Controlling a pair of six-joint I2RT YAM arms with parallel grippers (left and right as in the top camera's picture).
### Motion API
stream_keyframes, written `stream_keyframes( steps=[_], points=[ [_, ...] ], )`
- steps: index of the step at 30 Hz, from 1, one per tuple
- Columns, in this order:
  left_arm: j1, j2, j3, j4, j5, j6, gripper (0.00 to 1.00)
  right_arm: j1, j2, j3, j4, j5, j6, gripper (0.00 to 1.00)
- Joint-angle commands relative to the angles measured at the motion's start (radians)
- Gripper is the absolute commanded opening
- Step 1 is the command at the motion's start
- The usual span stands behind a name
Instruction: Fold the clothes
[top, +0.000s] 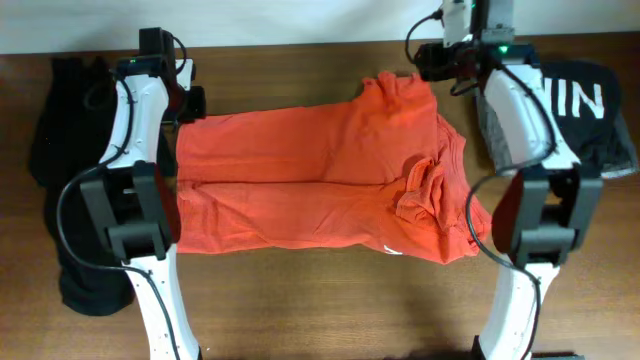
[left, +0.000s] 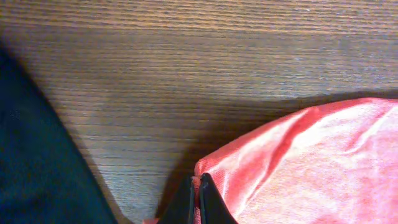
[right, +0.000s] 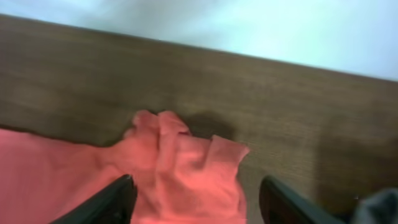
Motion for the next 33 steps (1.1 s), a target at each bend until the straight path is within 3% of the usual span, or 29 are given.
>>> stream_keyframes(
  steps=[1, 19, 23, 28, 33],
  points=[
    [-0.008, -0.049, 0.02, -0.002, -0.007, 0.002, 0.01, 0.005, 0.048, 0.026, 0.047, 0.0, 0.019, 0.7],
    [-0.011, -0.049, 0.02, 0.006, -0.06, 0.002, 0.01, 0.005, 0.206, 0.026, 0.113, 0.021, 0.042, 0.7],
    [-0.01, -0.049, 0.02, 0.01, -0.06, 0.002, 0.01, 0.005, 0.207, 0.026, 0.148, 0.02, 0.065, 0.56],
    [-0.009, -0.049, 0.02, 0.014, -0.06, 0.002, 0.01, 0.005, 0.207, 0.034, 0.172, 0.016, 0.077, 0.22],
    [-0.008, -0.049, 0.02, 0.027, -0.059, 0.002, 0.01, 0.004, 0.207, 0.061, 0.141, -0.013, 0.083, 0.14]
  ],
)
